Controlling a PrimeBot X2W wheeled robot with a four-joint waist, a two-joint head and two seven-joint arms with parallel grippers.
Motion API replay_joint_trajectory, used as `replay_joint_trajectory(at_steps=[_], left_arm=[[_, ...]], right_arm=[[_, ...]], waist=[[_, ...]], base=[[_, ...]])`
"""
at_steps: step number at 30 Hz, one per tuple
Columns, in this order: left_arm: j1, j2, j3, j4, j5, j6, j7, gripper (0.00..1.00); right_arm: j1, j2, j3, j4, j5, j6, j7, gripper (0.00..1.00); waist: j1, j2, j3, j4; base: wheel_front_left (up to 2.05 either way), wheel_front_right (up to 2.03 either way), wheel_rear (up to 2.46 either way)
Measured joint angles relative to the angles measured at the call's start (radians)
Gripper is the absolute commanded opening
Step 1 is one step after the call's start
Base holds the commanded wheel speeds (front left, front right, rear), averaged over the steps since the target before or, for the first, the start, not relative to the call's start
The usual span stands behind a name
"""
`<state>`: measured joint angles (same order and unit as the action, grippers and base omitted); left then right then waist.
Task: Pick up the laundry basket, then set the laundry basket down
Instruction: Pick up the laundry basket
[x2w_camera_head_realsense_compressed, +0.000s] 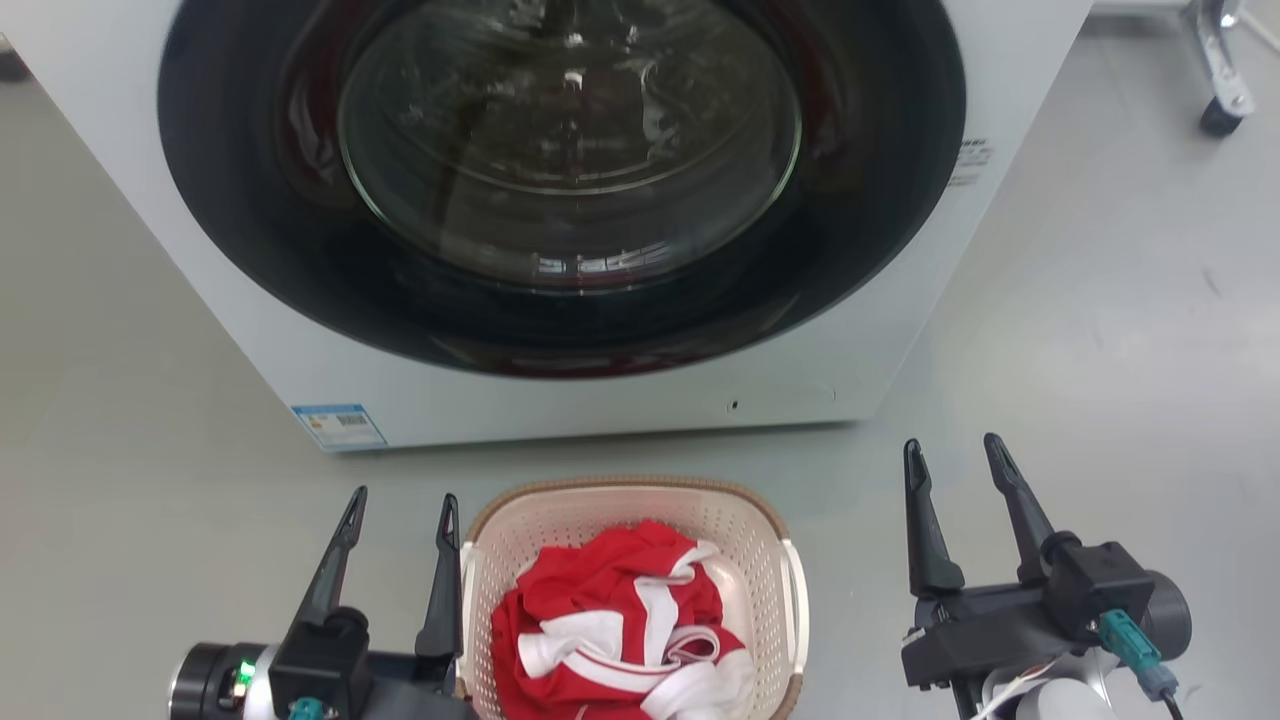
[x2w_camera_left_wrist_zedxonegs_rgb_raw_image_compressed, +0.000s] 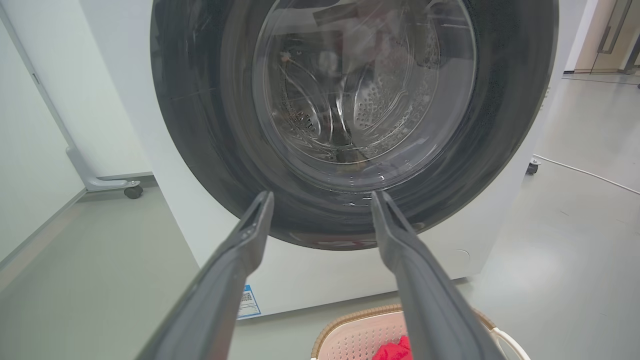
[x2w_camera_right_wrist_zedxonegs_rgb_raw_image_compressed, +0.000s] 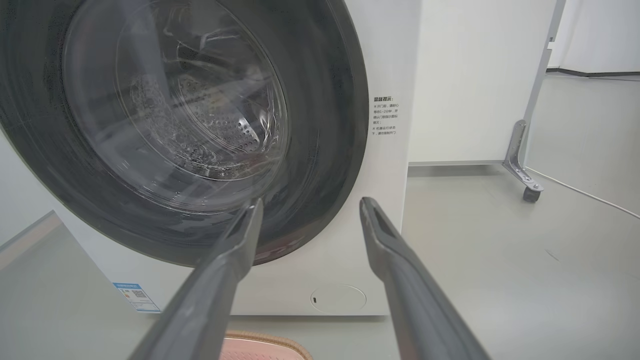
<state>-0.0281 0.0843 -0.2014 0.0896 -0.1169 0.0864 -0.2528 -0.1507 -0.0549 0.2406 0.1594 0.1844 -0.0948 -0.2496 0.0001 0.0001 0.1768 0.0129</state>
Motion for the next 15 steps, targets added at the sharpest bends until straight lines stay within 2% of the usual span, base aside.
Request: replay_joint_trajectory(at_steps=[15], left_arm=[[-0.208, -0.016, 0.015, 0.179, -0.023, -0.025, 0.0, 1.0]], right_arm=[[-0.147, 0.0, -0.023, 0.121, 0.01, 0.016, -0.004, 1.0]], waist=[[0.0002, 0.0001, 0.213, 0.01]], base=[[0.0, 0.0, 0.0]])
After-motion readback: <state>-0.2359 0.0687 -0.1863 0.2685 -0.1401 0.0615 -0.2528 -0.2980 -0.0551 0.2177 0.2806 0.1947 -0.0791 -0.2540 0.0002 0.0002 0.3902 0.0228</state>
